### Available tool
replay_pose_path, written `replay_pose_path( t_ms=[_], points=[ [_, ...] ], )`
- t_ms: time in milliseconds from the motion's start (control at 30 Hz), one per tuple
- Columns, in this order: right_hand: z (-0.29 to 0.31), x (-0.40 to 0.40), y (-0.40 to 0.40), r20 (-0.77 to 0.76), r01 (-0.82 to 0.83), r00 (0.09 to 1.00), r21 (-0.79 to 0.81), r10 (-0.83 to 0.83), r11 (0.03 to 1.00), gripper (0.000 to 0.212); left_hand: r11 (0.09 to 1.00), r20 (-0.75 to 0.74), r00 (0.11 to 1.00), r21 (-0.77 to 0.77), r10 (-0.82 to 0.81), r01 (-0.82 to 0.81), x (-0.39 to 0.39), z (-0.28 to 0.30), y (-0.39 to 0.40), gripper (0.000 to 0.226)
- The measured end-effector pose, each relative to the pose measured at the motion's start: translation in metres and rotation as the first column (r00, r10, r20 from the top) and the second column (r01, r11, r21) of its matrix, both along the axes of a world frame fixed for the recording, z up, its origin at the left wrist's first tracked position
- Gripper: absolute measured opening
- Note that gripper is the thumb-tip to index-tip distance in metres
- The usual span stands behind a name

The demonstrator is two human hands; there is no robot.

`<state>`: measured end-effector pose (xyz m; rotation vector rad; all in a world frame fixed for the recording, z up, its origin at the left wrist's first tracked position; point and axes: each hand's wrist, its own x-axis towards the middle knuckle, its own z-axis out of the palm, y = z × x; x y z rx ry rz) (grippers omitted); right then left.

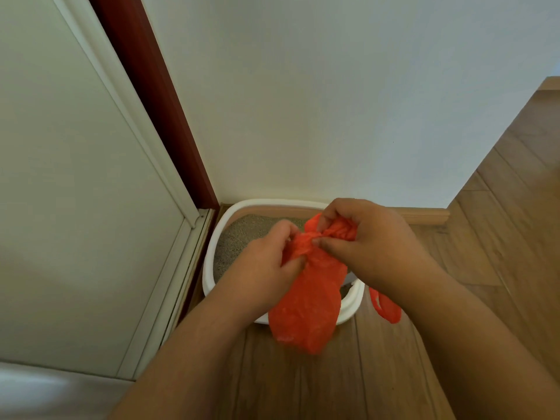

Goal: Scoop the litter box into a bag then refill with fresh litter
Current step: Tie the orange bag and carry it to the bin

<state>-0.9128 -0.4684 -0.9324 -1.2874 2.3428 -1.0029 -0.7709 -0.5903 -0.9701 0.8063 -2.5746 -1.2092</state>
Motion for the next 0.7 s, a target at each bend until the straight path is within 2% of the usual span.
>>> replay_pose_path(
  t_ms=[133, 167, 300, 467, 700],
  points=[
    [-0.001, -0.002, 0.001, 0.086, 0.089, 0.993, -0.131, -0.078, 0.987, 0.013, 1.0, -0.014, 1.0, 0.022, 0.012, -0.012, 0.002, 0.003, -0.004, 0.038],
    [-0.001, -0.002, 0.001, 0.095, 0.106, 0.991, -0.145, -0.092, 0.984, 0.012, 1.0, 0.001, 1.0, 0.013, 0.013, -0.013, 0.003, 0.003, -0.006, 0.039],
    [-0.001, 0.001, 0.001, 0.1, 0.102, 0.991, -0.154, -0.088, 0.983, 0.012, 0.997, 0.024, 0.997, -0.03, 0.078, -0.077, 0.006, 0.002, -0.016, 0.021],
    [0.0, 0.008, -0.001, 0.095, 0.075, 0.994, -0.132, -0.063, 0.988, 0.015, 0.991, 0.005, 0.994, -0.078, 0.11, -0.11, 0.009, 0.002, -0.018, 0.022],
    [0.01, 0.01, -0.006, 0.08, 0.086, 0.994, -0.185, -0.072, 0.979, 0.026, 0.984, -0.064, 0.985, -0.071, 0.16, -0.164, 0.007, 0.011, -0.019, 0.026]
  ],
)
